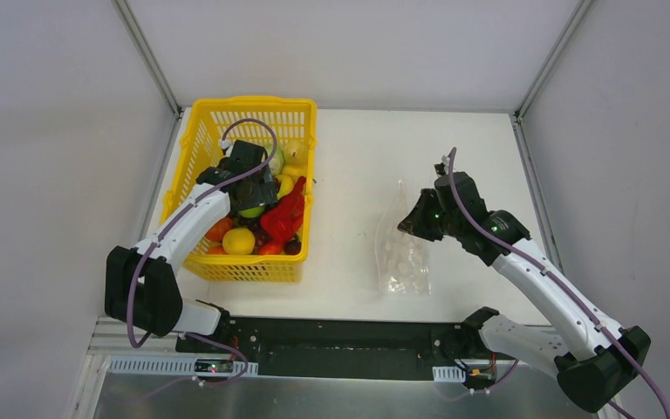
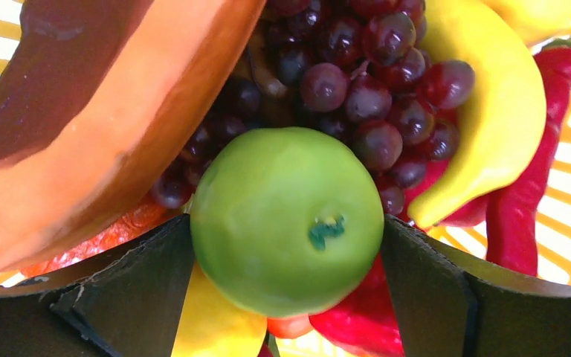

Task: Place the food in the zip-top bag and seal the zipper
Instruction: Pick up the fake fruit from the bin.

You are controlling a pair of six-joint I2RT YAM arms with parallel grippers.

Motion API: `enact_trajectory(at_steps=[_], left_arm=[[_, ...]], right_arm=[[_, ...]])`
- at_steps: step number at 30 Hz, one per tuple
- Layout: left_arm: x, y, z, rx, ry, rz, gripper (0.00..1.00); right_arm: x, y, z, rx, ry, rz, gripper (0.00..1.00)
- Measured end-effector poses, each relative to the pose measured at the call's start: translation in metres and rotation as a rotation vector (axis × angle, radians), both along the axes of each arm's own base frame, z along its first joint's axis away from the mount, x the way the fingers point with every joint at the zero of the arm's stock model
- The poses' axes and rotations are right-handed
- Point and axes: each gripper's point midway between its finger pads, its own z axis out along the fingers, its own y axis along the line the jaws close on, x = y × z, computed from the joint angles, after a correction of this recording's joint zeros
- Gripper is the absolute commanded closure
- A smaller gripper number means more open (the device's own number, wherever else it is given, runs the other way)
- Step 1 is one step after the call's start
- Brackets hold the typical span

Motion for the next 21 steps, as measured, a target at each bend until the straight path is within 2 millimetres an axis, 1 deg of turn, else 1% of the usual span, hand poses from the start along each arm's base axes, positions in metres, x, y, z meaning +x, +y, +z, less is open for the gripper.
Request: enact_trajectory(at_steps=[1,3,7,11,16,17,18,20,21], left_arm=[[0.002,0.002,-0.002,0.003,0.001,0.008,0.14],[0.003,0.003,-0.007,0.004,-0.005,0.022,0.14],[0.005,0.005,-0.013,0.008,-0.027,0.046,0.10],[0.008,0.009,-0.010,0.022,-0.056,0.061,0.08],[0.013,0.013,-0.006,0.040,-0.085,0.079,0.09],[0.013,0.014,-0.006,0.042,-0.087,0.081,0.10],[0.014,0.014,-0.006,0.044,-0.088,0.083,0.14],[0.015,0.015,-0.008,0.051,-0.087,0.087,0.28],[0.016,0.015,-0.009,0.051,-0.088,0.088,0.33]], right_arm=[[0.000,0.000,0.000,0.000,0.000,0.000,0.99],[0.000,0.000,0.000,-0.001,-0.001,0.002,0.99],[0.000,0.000,0.000,0.000,-0.001,0.004,0.99],[0.000,0.001,0.000,0.005,-0.002,0.007,0.99],[0.000,0.003,0.000,0.011,-0.002,0.013,0.98],[0.000,0.003,0.000,0.013,-0.002,0.014,0.98],[-0.001,0.003,0.001,0.014,-0.002,0.015,0.98],[-0.001,0.004,0.001,0.016,-0.001,0.018,0.98],[-0.001,0.004,0.001,0.018,0.000,0.020,0.98]])
